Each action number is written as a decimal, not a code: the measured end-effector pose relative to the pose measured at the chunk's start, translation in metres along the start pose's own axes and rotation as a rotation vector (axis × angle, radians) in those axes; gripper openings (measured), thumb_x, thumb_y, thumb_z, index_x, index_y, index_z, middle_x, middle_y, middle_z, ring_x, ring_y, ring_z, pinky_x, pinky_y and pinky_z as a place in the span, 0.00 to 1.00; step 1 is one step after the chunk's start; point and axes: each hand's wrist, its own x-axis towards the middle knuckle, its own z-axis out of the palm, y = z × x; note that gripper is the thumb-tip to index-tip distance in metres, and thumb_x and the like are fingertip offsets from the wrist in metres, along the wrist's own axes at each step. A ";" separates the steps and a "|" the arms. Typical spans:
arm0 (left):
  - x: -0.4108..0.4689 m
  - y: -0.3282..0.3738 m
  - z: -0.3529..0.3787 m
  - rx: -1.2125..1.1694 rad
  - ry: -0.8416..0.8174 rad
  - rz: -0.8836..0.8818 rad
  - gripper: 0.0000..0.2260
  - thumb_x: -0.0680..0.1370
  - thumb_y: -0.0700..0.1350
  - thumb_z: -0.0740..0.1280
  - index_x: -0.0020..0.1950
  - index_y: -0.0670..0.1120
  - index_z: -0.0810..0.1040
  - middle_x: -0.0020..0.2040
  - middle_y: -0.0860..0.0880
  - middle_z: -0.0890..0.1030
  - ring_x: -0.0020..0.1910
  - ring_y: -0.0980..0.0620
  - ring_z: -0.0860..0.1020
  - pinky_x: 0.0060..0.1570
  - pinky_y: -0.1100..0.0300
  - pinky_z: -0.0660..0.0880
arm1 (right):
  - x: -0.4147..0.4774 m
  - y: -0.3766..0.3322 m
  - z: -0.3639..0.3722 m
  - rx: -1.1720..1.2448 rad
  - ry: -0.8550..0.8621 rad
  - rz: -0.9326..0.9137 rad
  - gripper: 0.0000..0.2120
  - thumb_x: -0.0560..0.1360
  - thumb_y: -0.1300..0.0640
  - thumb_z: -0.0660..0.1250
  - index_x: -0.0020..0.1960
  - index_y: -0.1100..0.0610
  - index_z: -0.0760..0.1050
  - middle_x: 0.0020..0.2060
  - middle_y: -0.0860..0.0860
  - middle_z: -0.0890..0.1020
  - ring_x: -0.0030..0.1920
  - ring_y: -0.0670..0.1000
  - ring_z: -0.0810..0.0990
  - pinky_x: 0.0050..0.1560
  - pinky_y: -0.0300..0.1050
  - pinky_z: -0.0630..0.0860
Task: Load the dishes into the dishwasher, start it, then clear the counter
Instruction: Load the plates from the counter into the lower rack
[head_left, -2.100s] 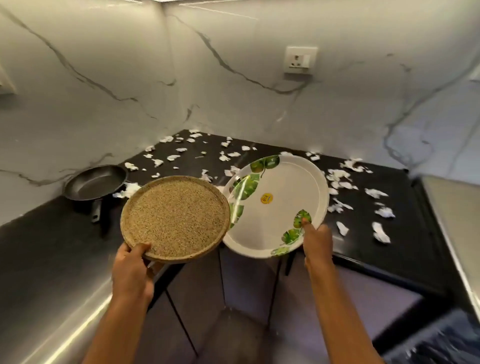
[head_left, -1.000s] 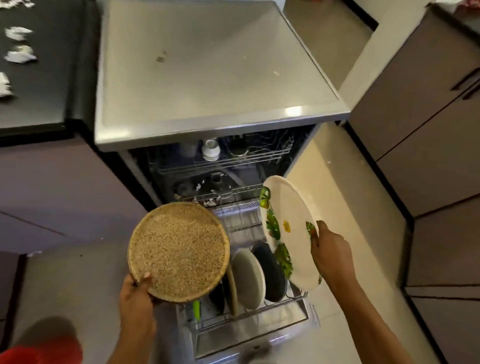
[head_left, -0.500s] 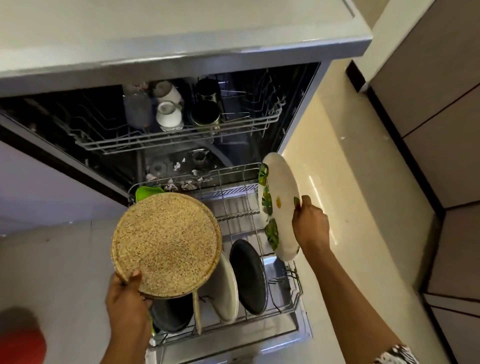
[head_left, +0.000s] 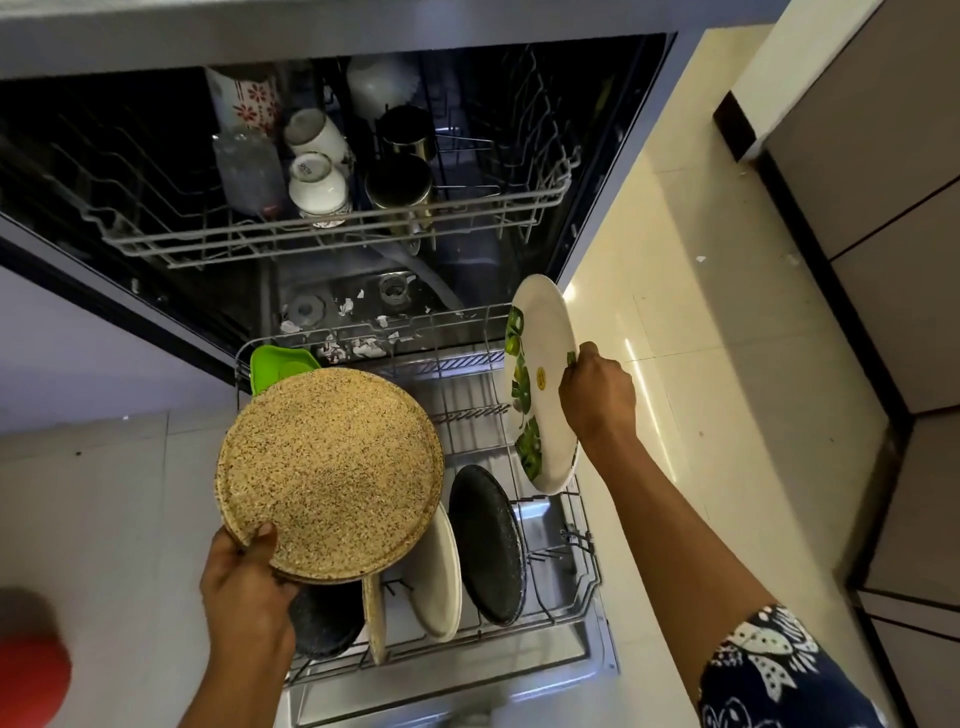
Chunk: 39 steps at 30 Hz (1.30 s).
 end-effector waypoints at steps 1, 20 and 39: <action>0.000 -0.001 0.001 -0.002 -0.001 -0.004 0.13 0.80 0.34 0.59 0.49 0.52 0.76 0.48 0.54 0.79 0.47 0.55 0.77 0.35 0.61 0.78 | 0.004 -0.003 -0.001 0.001 0.001 -0.011 0.10 0.79 0.61 0.54 0.56 0.65 0.69 0.49 0.62 0.80 0.46 0.62 0.79 0.37 0.45 0.67; 0.018 0.000 0.001 -0.031 0.009 -0.027 0.14 0.79 0.33 0.59 0.48 0.51 0.76 0.48 0.54 0.79 0.47 0.54 0.77 0.33 0.61 0.79 | 0.078 -0.047 0.024 0.112 -0.223 0.041 0.21 0.75 0.58 0.63 0.67 0.60 0.70 0.58 0.59 0.78 0.54 0.60 0.79 0.54 0.54 0.78; 0.016 -0.008 0.001 0.031 -0.046 -0.056 0.13 0.80 0.34 0.59 0.50 0.52 0.76 0.49 0.55 0.79 0.47 0.55 0.78 0.39 0.57 0.79 | 0.072 -0.035 0.024 0.122 -0.276 0.070 0.35 0.74 0.29 0.46 0.53 0.57 0.75 0.48 0.56 0.81 0.47 0.57 0.79 0.50 0.52 0.77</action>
